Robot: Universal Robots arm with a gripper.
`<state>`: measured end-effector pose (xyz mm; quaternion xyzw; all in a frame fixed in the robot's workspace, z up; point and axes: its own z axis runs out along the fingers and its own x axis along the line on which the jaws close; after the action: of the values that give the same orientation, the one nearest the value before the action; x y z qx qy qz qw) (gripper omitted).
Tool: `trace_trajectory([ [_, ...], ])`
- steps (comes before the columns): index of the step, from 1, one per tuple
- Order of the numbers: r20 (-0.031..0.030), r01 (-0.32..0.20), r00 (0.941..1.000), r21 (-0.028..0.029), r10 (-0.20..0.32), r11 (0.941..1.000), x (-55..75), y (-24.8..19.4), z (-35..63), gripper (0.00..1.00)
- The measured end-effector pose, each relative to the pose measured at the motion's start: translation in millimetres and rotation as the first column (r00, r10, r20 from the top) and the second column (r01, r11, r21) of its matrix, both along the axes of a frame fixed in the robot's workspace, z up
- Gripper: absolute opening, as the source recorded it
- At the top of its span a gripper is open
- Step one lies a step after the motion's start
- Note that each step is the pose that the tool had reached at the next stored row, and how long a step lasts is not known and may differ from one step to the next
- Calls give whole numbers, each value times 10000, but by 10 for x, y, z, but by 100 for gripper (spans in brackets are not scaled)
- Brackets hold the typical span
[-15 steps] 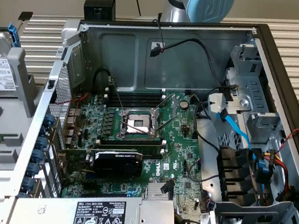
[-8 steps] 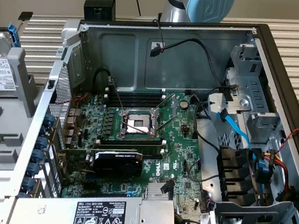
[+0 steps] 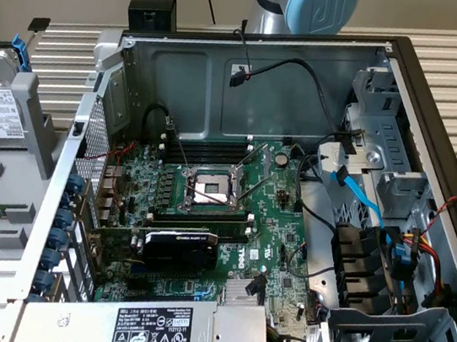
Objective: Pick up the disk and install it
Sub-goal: 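Pick up the disk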
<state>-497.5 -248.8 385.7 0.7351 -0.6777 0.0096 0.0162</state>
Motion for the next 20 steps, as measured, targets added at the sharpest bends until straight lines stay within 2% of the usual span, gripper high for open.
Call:
trace_trajectory([
  [3, 0, -1, 10000, -40, 1, 10000, 0, 0, -38, 66],
  [9, 19, 0, 10000, -42, 0, 10000, -1, 0, -147, 66],
  [14, 151, 1, 9999, -40, -1, 10000, -10, 0, -212, 66],
  [17, 192, 3, 9998, -40, -3, 10000, -20, 0, -265, 66],
  [20, 207, 6, 9998, -41, -5, 10000, -29, 0, -320, 66],
])
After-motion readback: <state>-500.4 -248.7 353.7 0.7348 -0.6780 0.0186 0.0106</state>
